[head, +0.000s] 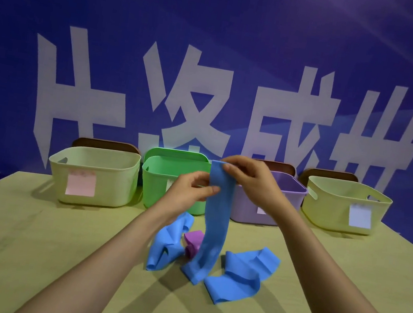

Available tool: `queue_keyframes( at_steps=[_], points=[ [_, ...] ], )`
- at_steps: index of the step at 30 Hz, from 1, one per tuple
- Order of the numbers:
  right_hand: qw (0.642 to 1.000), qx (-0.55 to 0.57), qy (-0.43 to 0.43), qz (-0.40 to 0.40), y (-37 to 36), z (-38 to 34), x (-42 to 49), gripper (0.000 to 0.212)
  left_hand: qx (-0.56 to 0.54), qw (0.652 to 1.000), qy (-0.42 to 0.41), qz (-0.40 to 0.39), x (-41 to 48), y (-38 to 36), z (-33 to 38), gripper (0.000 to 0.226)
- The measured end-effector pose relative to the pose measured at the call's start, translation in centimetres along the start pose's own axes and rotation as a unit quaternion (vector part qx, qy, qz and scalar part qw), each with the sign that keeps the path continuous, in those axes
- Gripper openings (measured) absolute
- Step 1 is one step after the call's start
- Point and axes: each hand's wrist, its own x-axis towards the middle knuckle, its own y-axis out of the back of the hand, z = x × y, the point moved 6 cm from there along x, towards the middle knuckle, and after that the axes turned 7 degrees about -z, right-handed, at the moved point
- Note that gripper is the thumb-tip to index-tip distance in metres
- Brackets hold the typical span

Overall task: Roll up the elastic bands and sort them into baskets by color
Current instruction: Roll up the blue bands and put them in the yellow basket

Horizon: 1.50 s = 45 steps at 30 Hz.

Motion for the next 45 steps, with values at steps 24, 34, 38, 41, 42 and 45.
queue_keyframes(
  at_steps=[24,34,38,41,42,45],
  points=[
    [0.957,0.204,-0.184,-0.091,-9.0,7.2,-5.5,0.006,-0.032,0.986,0.165,-0.018,-5.5,1.1,-7.4,0.007],
    [0.961,0.178,-0.2,-0.063,-10.6,13.9,-3.4,0.003,-0.05,0.982,0.18,0.027,-1.5,1.8,-14.0,0.007],
    [0.962,0.198,-0.184,-0.028,-11.1,15.0,-3.8,0.014,-0.053,0.98,0.187,0.04,-0.8,1.5,-15.2,0.012],
    [0.962,0.205,-0.179,-0.013,-11.3,15.6,-3.8,0.012,-0.068,0.978,0.192,0.042,-0.7,1.0,-15.9,0.017],
    [0.962,0.205,-0.178,-0.011,-11.2,15.7,-3.8,0.011,-0.075,0.977,0.193,0.046,-0.8,1.0,-16.0,0.017],
    [0.968,0.191,-0.162,-0.002,-11.2,15.7,-3.8,0.014,-0.112,0.972,0.2,0.052,-1.1,0.9,-16.2,0.012]
  ],
)
